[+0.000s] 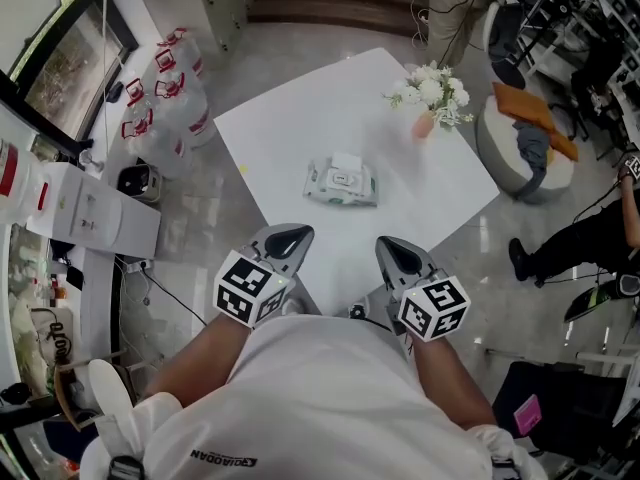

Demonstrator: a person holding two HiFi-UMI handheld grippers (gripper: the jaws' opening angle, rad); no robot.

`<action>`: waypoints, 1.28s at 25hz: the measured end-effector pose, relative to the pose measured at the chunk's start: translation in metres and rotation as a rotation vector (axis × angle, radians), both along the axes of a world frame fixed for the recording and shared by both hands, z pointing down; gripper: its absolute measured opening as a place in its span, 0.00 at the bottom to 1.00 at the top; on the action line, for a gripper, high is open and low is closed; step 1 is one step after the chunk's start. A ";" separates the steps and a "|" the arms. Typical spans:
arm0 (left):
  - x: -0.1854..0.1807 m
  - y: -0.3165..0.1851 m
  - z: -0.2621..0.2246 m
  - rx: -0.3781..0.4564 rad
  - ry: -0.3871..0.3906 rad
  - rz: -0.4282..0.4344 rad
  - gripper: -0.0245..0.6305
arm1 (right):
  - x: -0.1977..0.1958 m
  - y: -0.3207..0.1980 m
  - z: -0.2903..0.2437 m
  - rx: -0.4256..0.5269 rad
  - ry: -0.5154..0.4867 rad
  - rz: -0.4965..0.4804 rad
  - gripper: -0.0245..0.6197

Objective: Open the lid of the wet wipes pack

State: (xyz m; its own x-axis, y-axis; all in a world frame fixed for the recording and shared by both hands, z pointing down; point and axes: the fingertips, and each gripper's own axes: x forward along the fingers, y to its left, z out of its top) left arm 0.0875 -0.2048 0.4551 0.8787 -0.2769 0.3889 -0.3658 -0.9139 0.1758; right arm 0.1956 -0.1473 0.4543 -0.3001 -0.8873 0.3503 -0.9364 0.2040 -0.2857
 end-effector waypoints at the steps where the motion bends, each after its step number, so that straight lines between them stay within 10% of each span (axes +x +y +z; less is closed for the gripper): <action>1: 0.000 0.001 0.000 0.001 -0.002 0.003 0.04 | -0.002 0.000 0.001 -0.001 0.002 -0.005 0.05; 32: 0.006 0.000 0.013 -0.024 -0.025 -0.019 0.04 | -0.001 -0.011 0.017 -0.046 -0.010 -0.056 0.05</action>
State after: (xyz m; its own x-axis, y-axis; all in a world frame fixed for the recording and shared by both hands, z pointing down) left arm 0.0932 -0.2048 0.4678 0.8635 -0.2834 0.4173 -0.3873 -0.9025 0.1885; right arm 0.1948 -0.1586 0.4712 -0.3528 -0.8519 0.3870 -0.9208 0.2425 -0.3056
